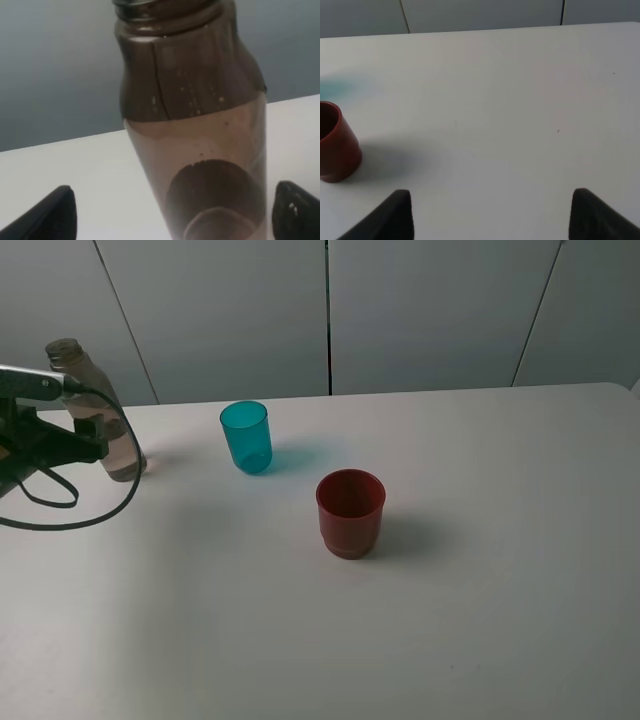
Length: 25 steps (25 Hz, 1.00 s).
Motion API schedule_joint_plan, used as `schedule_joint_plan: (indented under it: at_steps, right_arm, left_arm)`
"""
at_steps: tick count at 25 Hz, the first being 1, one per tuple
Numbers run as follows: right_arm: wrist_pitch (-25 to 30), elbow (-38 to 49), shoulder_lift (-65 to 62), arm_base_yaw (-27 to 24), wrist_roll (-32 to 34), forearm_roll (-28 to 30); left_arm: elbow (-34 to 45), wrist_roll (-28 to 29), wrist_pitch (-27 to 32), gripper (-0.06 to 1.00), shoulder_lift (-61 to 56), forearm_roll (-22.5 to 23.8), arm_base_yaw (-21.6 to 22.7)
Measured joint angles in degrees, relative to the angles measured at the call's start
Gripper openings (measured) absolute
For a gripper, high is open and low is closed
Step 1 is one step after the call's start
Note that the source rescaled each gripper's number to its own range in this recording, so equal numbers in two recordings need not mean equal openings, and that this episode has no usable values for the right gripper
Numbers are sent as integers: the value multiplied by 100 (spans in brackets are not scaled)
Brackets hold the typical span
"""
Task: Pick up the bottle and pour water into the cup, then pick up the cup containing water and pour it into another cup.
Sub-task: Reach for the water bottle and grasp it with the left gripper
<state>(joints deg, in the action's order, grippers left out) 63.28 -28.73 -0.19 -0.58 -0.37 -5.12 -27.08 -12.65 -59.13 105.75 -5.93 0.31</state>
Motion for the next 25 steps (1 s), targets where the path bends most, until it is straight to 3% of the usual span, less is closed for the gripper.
schedule_joint_plan:
  at_steps: [8, 17, 25]
  right_arm:
    - [0, 0, 0, 0, 0, 0]
    - [0, 0, 0, 0, 0, 0]
    - [0, 0, 0, 0, 0, 0]
  left_arm:
    - [-11, 197, -899, 99, 725, -110, 0]
    - [-365, 444, -982, 99, 1282, 424, -8]
    - [-735, 388, -1009, 99, 1545, 462, -8]
